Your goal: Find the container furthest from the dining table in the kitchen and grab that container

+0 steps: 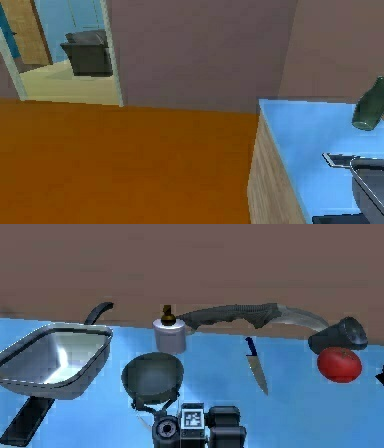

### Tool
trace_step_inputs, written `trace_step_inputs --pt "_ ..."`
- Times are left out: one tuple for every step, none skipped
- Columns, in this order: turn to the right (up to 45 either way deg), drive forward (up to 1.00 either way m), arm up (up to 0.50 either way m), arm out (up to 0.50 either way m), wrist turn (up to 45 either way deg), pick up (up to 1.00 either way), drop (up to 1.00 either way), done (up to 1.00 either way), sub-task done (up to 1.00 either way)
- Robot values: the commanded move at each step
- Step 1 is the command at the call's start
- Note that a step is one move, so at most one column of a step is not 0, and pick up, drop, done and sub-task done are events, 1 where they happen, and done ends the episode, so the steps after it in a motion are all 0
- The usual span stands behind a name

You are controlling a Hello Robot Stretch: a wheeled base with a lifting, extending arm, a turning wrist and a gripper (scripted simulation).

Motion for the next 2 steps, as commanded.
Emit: trace_step_inputs --pt "0.0 0.0 0.1 0.0 0.0 0.0 0.0 0.0 0.0" --pt "0.0 0.0 0.0 0.0 0.0 0.0 0.0 1.0 0.0"
